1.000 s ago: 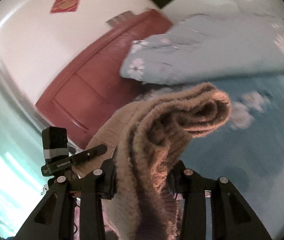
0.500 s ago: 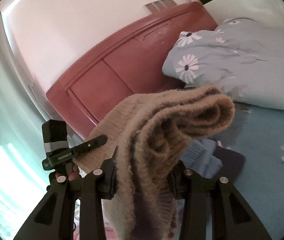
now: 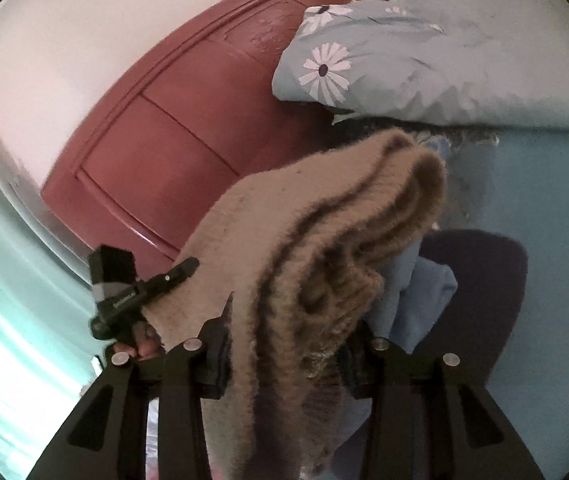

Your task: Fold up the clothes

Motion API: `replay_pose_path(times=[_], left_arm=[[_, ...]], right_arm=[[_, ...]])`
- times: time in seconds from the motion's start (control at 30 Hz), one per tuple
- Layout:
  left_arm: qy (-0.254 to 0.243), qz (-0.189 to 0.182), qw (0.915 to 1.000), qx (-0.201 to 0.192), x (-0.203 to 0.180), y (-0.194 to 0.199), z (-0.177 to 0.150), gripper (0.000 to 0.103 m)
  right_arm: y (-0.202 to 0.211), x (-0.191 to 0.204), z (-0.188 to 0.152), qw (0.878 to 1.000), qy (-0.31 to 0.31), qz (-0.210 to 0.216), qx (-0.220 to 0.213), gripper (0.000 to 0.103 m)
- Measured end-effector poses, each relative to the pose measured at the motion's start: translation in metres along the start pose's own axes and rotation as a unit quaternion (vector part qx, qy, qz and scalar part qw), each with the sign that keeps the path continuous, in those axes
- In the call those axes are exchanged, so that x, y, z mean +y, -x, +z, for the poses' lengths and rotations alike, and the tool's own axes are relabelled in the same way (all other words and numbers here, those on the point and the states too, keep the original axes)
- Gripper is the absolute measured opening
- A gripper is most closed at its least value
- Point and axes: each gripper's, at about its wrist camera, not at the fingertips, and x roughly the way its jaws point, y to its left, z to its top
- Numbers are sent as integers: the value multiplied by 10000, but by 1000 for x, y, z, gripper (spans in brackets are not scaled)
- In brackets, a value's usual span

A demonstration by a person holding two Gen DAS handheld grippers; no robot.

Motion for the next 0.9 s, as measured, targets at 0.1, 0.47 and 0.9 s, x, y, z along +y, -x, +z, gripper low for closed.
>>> replay_pose_path(times=[0.1, 0.47, 0.9], left_arm=[[62, 46, 10000, 26, 6, -3, -4, 43], [462, 1046, 9926, -397, -1, 39, 15, 60], [-838, 1613, 9833, 26, -94, 15, 28, 65]], right_arm=[[-2, -3, -2, 10000, 13, -16, 5, 45], [30, 11, 8, 9983, 196, -553, -31, 65], [26, 114, 44, 9631, 2215, -1516, 180, 65]])
